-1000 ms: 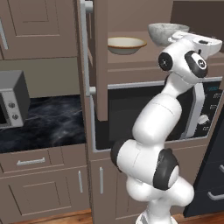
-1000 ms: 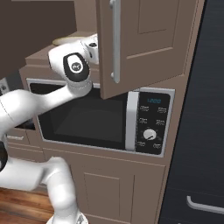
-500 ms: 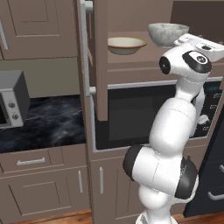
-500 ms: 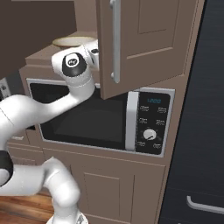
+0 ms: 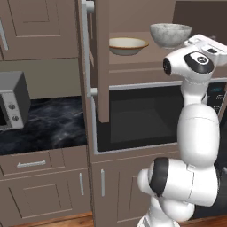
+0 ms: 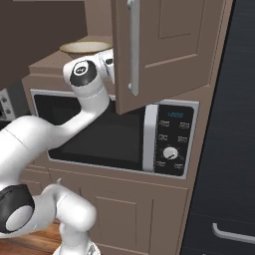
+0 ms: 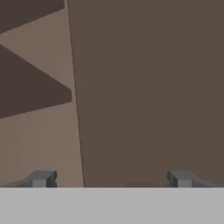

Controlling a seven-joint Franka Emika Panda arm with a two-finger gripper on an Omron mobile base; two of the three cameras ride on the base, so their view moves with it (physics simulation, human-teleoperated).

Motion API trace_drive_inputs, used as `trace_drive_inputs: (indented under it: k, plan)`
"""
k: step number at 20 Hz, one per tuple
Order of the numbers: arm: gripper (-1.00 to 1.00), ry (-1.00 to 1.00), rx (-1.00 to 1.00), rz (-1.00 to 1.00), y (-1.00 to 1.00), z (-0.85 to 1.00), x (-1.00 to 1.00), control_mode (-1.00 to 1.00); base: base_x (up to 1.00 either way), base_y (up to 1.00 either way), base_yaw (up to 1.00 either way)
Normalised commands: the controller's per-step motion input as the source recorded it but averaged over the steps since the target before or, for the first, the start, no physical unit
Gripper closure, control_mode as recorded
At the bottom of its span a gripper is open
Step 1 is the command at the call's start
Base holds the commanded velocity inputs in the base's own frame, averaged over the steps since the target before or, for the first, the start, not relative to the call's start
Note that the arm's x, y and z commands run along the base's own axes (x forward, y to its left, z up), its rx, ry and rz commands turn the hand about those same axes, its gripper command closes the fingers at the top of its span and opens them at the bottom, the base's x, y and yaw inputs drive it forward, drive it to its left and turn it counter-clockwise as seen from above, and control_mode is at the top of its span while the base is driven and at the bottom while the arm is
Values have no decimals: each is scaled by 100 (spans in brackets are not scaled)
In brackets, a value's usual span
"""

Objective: Move the bowls from the cabinet to the plates on the dining table.

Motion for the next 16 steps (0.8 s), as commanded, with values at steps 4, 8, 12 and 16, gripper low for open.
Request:
trace_drive_inputs:
  k: [4,8,12,16]
  plan:
    - [-100,-2,4,-17,0,25,-21,-100,0,0,0]
    - [-100,-2,2,-15,-4,25,-25,-100,0,0,0]
    - [-100,-3,0,-7,-31,11,-33,-100,0,0,0]
    - [-100,-4,0,-4,-38,7,-36,-100,0,0,0]
